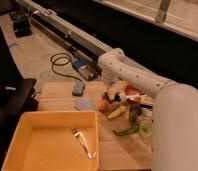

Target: Place grapes in tray

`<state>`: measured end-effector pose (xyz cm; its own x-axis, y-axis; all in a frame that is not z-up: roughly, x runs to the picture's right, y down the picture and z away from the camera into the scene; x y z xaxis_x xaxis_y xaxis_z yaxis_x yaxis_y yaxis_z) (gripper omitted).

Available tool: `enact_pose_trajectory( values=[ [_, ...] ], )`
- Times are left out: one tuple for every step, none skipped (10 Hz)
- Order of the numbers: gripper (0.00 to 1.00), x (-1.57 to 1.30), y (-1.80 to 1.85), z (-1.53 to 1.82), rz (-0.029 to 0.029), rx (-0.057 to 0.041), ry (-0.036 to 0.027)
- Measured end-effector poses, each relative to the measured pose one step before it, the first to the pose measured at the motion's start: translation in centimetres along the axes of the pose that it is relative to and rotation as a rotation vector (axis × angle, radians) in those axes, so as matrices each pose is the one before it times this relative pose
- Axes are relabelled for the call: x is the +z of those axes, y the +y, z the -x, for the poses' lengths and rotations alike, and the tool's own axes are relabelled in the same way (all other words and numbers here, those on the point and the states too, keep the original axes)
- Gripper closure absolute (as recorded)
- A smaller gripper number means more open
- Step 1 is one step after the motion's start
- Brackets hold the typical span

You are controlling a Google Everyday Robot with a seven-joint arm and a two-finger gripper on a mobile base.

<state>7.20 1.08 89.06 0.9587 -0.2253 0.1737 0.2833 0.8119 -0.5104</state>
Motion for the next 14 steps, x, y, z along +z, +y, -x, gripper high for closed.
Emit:
enact_pose_trajectory(
  values=[
    [0.2, 0.801, -0.282, 0.17, 0.00576, 0.00686, -0.00595],
    [0.2, 0.982, -0.02, -0.044, 0.01007, 0.01666, -0.00855],
    [0.2, 0.764, 0.133, -0.29, 0.00396, 0.01553, -0.00433],
    [0.2, 0.304, 0.063, -0.246, -0.00568, 0.00817, -0.00427],
    [0.2, 0.008, -0.052, 0.091, -0.00144, -0.00049, -0.00131],
    [0.2, 0.005, -0.015, 0.026, -0.0003, -0.00047, -0.00001],
    [0.2, 0.005, -0.022, 0.057, -0.00014, -0.0009, -0.00008],
    [0.2, -0.027, -0.028, -0.073, -0.00068, 0.00196, 0.00012],
    [0.2, 0.062, -0.14, -0.07, 0.00036, 0.00602, -0.00354],
    [0.2, 0.643, 0.176, -0.355, 0.01829, 0.01022, -0.00172],
    [0.2, 0.93, 0.124, -0.406, 0.01268, 0.01071, 0.00038],
    [0.2, 0.799, 0.081, -0.306, 0.01118, 0.00818, 0.00084],
    [0.2, 0.309, -0.13, -0.075, 0.00223, 0.00408, -0.00094],
    [0.2, 0.399, -0.17, -0.065, 0.00402, 0.00495, -0.00224]
  ],
)
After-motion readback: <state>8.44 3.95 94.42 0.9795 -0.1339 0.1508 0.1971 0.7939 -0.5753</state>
